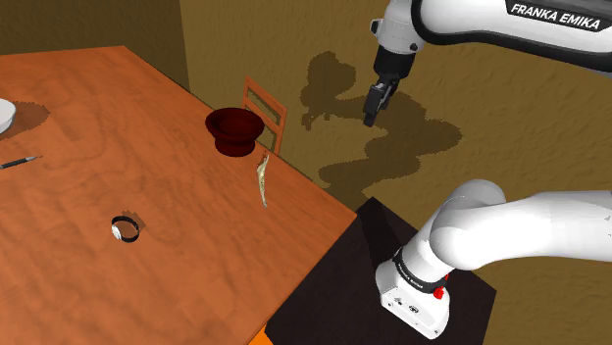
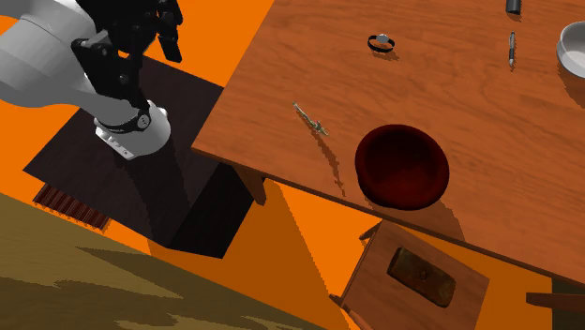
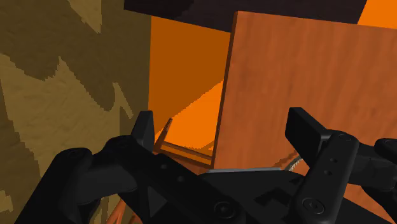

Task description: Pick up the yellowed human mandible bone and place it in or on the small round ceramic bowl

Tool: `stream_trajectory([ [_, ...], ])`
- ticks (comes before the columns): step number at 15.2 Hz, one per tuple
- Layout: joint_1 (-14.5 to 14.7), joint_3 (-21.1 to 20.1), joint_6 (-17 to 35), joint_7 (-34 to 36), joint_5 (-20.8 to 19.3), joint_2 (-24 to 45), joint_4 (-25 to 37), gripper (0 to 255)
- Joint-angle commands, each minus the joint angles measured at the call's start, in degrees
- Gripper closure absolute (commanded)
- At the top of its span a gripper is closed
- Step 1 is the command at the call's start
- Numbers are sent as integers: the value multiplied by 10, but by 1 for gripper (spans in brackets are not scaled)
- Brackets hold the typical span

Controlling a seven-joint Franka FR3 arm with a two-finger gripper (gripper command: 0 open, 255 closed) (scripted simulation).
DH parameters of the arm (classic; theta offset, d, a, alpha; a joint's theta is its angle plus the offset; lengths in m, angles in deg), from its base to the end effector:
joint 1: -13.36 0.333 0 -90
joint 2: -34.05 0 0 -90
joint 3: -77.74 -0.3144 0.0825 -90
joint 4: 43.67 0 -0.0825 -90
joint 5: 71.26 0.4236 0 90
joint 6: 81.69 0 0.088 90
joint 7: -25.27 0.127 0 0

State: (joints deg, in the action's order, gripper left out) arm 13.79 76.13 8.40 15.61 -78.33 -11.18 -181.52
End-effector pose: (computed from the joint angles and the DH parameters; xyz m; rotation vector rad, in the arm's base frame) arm 0.3444 -0.0020 0.5464 2.9859 0.2972 -0.0817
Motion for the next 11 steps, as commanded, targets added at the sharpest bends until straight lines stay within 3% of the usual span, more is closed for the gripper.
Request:
stream_trajectory([
  [1, 0, 0, 0, 0, 0, 0, 0, 0],
  [11, 2, -69, 218, 202, 121, 17, -142, 0],
])
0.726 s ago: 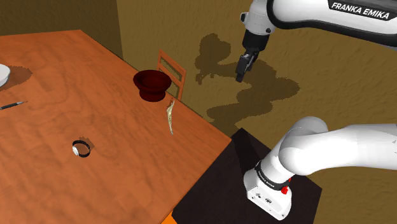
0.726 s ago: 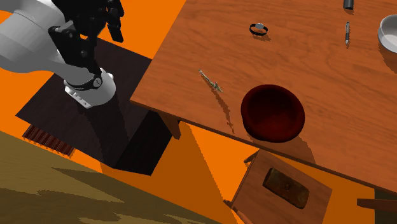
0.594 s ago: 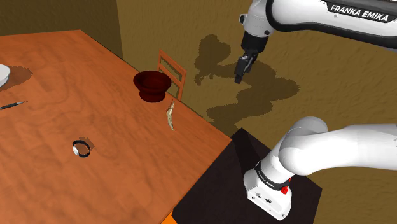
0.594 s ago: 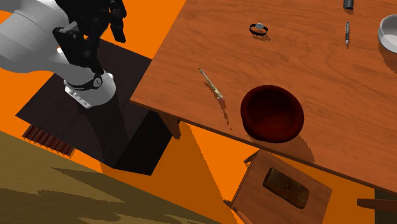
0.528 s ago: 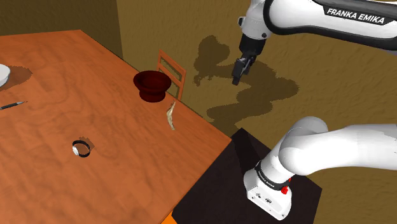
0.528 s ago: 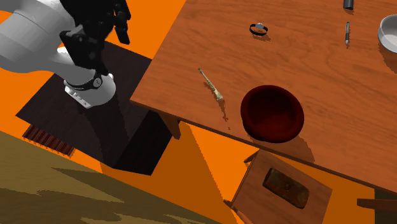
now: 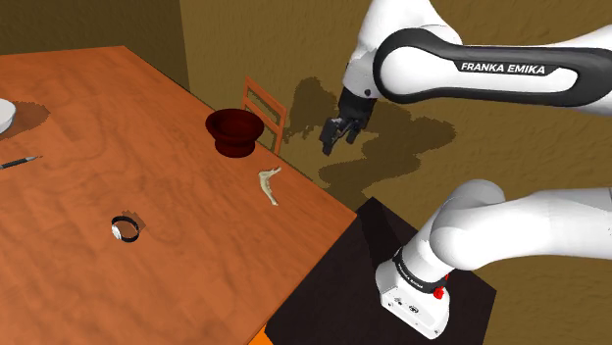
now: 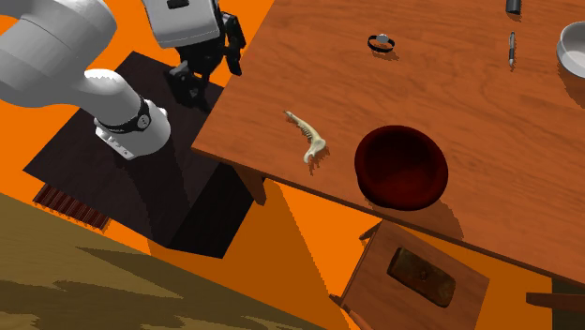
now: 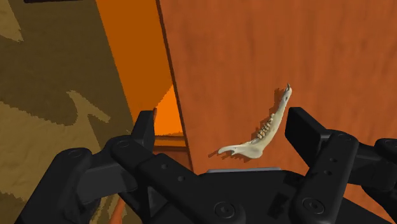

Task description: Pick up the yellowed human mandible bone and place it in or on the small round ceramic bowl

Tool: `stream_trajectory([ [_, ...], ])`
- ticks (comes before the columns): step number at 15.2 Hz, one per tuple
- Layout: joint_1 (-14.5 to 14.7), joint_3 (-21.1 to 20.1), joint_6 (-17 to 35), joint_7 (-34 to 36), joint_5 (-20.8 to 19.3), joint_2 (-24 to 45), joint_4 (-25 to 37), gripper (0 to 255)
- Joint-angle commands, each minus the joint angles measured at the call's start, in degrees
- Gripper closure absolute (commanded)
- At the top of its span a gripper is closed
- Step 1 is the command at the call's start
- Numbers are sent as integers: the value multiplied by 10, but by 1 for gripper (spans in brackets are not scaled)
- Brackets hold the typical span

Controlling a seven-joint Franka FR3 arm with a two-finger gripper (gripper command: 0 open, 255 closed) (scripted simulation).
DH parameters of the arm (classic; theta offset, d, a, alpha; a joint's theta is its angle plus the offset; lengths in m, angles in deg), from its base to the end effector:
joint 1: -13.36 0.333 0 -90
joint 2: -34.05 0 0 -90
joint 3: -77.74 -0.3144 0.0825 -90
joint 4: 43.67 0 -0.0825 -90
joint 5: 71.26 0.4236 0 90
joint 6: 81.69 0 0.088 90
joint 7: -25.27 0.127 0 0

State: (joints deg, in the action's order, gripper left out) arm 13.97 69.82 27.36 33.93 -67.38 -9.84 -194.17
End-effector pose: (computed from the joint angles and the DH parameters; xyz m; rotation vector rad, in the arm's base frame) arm 0.3608 0.0575 0.4489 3.1136 -0.0929 0.0662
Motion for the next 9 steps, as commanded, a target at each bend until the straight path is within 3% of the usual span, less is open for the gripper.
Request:
stream_trajectory([
  [1, 1, -15, 54, 38, 24, 13, -24, 0],
  [9, 2, -92, 281, 186, 106, 140, -55, 0],
])
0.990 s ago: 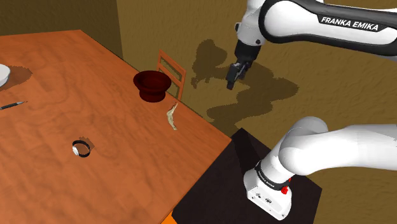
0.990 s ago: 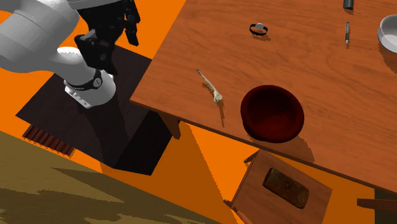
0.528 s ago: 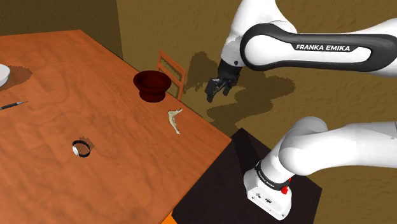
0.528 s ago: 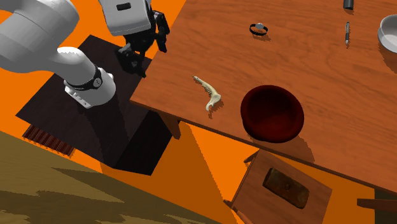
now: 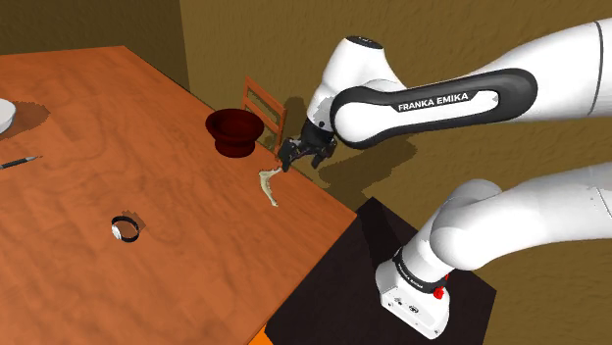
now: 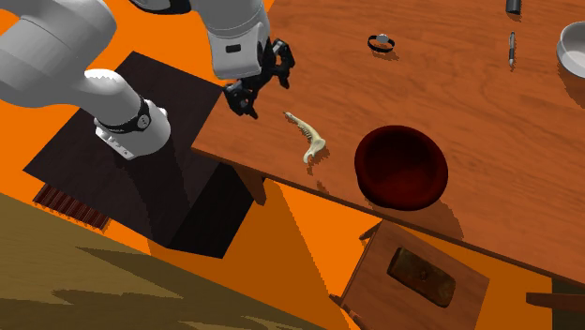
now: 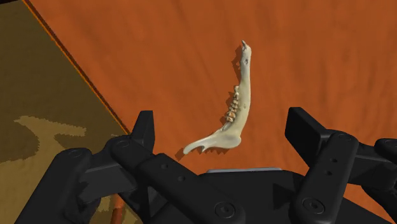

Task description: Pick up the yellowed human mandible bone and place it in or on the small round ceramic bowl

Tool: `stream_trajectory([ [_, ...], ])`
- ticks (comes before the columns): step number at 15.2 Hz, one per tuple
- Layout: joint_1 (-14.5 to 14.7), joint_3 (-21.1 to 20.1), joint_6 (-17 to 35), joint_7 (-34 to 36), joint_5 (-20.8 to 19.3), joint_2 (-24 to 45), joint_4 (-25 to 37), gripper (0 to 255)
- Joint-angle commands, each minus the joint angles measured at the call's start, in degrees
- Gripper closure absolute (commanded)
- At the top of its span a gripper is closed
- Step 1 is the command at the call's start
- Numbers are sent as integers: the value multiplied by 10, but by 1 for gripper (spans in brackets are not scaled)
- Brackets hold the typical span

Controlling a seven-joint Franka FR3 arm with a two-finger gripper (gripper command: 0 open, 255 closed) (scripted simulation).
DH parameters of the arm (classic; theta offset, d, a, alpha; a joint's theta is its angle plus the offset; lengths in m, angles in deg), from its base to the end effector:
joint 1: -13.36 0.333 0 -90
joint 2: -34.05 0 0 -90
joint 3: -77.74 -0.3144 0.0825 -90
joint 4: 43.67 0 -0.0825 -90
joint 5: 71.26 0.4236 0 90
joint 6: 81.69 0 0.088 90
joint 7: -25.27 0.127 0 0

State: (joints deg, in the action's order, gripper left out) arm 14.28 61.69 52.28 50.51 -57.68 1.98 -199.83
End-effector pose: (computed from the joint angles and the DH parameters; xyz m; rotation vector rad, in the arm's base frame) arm 0.3935 0.1137 0.3562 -3.0039 0.4921 -0.2169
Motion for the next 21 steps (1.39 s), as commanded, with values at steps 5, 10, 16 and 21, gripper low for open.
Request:
stream_trajectory([
  [5, -19, -65, 176, 119, 27, 139, 24, 0],
  [10, -31, -82, 234, 144, 12, 196, 30, 0],
  [16, -40, -91, 268, 156, -5, 233, 32, 0],
  [21, -40, -91, 268, 156, -6, 233, 32, 0],
])
